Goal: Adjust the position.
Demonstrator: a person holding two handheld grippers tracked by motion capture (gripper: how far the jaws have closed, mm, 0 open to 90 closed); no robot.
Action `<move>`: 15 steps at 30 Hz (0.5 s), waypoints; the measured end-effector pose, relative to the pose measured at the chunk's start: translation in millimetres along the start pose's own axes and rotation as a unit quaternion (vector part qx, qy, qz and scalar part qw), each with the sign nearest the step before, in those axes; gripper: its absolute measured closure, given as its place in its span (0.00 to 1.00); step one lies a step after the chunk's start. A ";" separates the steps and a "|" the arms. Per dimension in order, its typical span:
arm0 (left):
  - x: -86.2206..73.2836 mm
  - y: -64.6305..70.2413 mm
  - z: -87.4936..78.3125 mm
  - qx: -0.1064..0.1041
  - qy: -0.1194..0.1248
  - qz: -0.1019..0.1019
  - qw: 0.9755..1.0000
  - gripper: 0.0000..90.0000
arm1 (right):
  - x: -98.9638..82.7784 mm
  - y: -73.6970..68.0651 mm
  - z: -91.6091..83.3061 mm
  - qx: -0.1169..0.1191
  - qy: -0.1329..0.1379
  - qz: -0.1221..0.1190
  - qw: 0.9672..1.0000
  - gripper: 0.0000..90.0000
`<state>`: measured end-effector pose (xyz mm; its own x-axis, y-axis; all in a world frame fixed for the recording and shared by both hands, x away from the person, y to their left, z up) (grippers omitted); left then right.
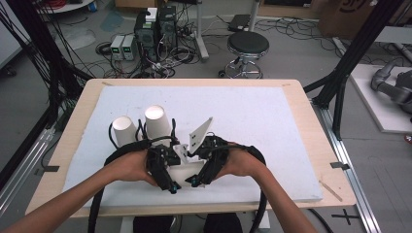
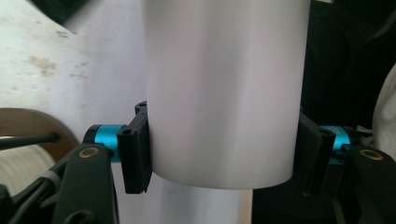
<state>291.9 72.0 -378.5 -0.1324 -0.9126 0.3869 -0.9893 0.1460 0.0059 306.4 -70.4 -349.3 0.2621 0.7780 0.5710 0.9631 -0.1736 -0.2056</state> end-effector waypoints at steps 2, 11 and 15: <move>-3.2 0.3 2.4 -0.001 0.001 -0.003 1.000 0.39 | 0.4 0.9 -5.5 -0.001 0.013 0.001 1.000 0.20; -7.3 0.5 -2.8 0.008 0.036 -0.009 0.999 0.39 | -0.9 6.2 -17.5 -0.006 0.050 0.007 0.999 0.20; -12.3 2.0 -3.6 0.022 0.064 -0.019 0.998 0.39 | -0.9 5.8 -24.7 -0.003 0.077 0.008 0.997 0.20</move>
Point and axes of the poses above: each handheld gripper's, and its own axes: z roughly forward along the jaws, x roughly out of its top, y roughly to its right, the point moved 3 cm from there along z, roughly forward along the jaws, and after that the axes turned 15 degrees about z, right-handed, at the moved point
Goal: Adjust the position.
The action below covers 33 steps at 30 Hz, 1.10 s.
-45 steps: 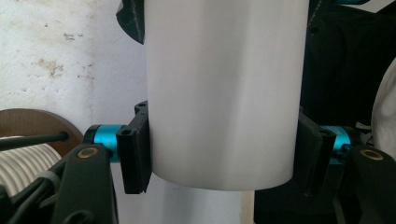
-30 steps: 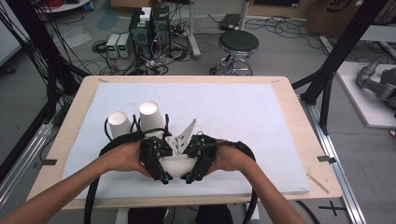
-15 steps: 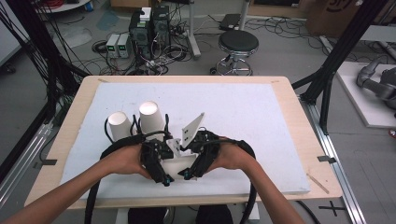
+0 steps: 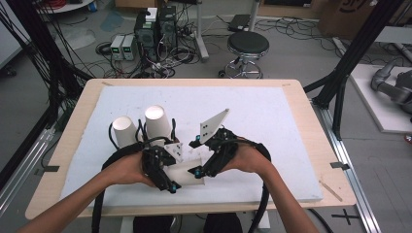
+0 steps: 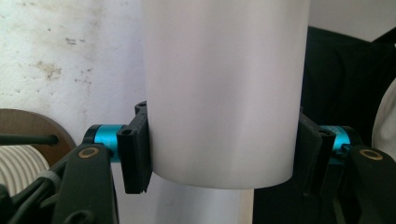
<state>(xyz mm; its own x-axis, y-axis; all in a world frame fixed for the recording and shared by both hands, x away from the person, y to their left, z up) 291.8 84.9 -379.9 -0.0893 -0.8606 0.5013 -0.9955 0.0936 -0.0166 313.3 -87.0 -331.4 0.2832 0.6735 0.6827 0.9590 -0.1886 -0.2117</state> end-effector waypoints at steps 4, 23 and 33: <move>-4.3 1.0 -1.8 0.019 0.039 -0.007 0.999 0.39 | -0.2 0.1 -8.3 0.006 0.034 0.003 0.999 0.20; -33.5 13.1 -9.4 0.077 0.182 -0.041 0.979 0.39 | -25.2 3.7 -21.5 0.017 0.127 0.023 0.991 0.20; -39.7 13.6 -17.2 0.088 0.263 -0.057 0.959 0.39 | -39.1 5.6 -19.1 0.018 0.142 0.039 0.989 0.20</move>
Point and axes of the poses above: each handheld gripper's, and its own axes: z roughly forward along the jaws, x roughly out of its top, y roughly to its right, the point moved 3 cm from there along z, roughly forward along the jaws, and after that the axes turned 15 degrees about z, right-handed, at the moved point
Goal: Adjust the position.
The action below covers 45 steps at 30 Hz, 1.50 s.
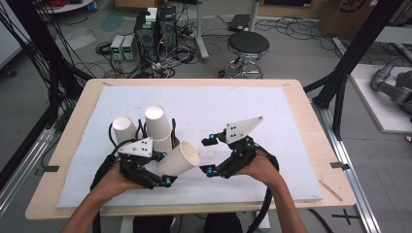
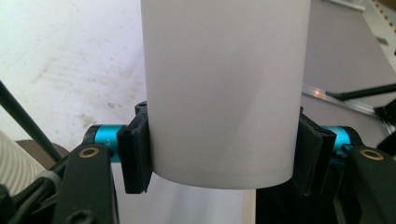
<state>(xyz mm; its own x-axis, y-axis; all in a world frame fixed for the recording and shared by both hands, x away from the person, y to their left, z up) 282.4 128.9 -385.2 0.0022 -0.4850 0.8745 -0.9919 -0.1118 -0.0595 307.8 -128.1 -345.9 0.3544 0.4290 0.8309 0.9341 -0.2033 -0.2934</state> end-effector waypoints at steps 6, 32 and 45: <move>-0.2 -0.7 0.4 0.005 0.027 -0.005 1.000 0.39 | -3.4 0.5 1.3 0.002 0.007 0.006 1.000 0.20; -1.2 4.4 14.5 -0.010 0.143 0.000 0.990 0.39 | -13.2 -3.3 30.6 0.080 0.086 0.028 0.993 0.20; -0.3 4.8 20.7 -0.016 0.155 0.006 0.988 0.39 | -9.1 -4.2 34.4 0.094 0.097 0.027 0.991 0.20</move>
Point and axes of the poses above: each handheld gripper's, and its own axes: z roughly forward along the jaws, x roughly out of its top, y roughly to its right, the point moved 3 cm from there along z, roughly forward along the jaws, and after that the axes turned 15 degrees about z, right-handed, at the moved point
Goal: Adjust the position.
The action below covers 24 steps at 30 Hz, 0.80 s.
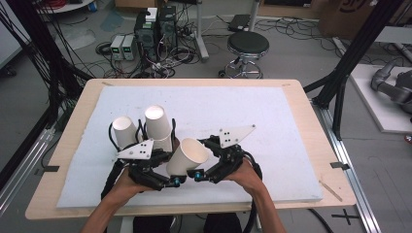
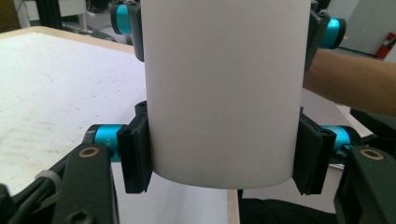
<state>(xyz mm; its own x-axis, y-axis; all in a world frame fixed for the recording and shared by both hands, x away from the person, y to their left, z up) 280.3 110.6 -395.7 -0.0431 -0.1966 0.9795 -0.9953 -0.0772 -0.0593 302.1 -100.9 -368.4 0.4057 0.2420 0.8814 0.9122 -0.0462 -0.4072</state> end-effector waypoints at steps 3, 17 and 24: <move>0.3 -0.1 0.6 0.000 0.003 0.002 1.000 0.39 | 0.4 -0.3 0.0 0.001 0.004 0.002 1.000 0.20; -1.1 3.1 7.5 -0.013 -0.002 0.010 1.000 0.39 | 2.0 -1.6 -0.5 0.017 0.015 -0.007 1.000 0.30; -1.7 3.6 7.6 -0.013 -0.009 0.011 1.000 0.39 | 1.4 -1.9 -0.3 0.013 0.009 -0.011 1.000 0.31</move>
<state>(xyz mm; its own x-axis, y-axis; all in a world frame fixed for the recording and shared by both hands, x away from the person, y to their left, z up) 277.5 103.2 -399.0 -0.0644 -0.2148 0.9745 -0.9960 -0.0465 -0.0761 300.9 -100.7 -366.3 0.3870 0.2253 0.8941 0.9190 -0.0156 -0.3938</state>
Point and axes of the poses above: each handheld gripper's, and its own axes: z roughly forward along the jaws, x roughly out of its top, y roughly to its right, the point moved 3 cm from there along z, roughly forward along the jaws, and after that the axes turned 15 degrees about z, right-handed, at the moved point
